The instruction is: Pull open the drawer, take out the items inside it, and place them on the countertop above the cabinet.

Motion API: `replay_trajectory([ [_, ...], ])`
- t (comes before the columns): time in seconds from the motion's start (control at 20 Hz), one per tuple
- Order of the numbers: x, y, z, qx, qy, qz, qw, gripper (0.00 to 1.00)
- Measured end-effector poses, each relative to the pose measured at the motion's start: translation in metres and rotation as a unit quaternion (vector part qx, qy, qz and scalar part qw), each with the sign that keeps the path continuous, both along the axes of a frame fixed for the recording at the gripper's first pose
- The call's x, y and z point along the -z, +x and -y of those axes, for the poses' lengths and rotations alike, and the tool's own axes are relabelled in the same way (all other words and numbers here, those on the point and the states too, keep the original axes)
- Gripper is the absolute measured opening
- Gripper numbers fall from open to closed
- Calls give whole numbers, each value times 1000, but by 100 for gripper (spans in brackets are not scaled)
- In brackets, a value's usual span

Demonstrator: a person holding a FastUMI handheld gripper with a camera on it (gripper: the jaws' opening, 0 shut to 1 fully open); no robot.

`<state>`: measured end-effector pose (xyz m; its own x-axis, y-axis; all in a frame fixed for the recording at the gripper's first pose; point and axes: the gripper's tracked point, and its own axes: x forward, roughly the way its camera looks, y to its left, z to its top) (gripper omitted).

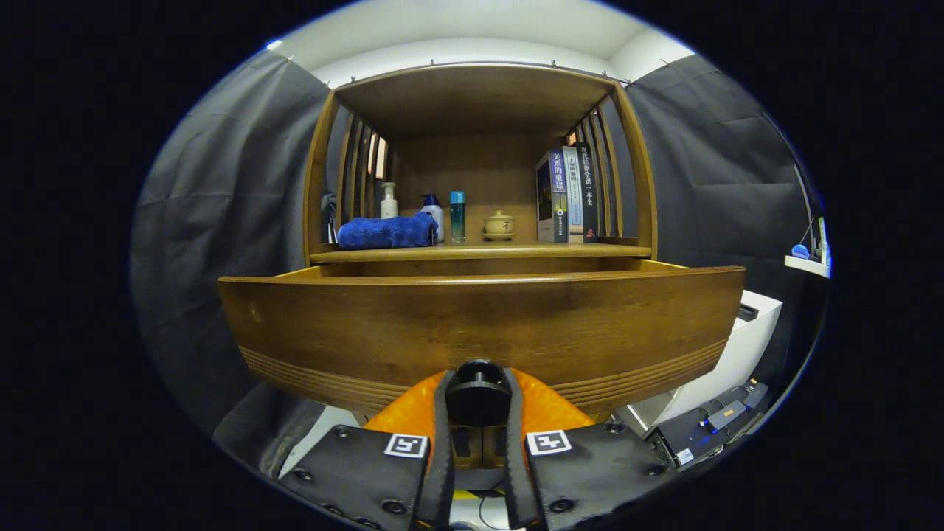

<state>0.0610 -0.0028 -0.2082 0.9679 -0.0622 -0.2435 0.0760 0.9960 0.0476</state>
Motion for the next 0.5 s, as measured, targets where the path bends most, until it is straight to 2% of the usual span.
replay_trajectory([
  [0.5, 11, -24, -1, -3, 4, -14, 1000, 35],
])
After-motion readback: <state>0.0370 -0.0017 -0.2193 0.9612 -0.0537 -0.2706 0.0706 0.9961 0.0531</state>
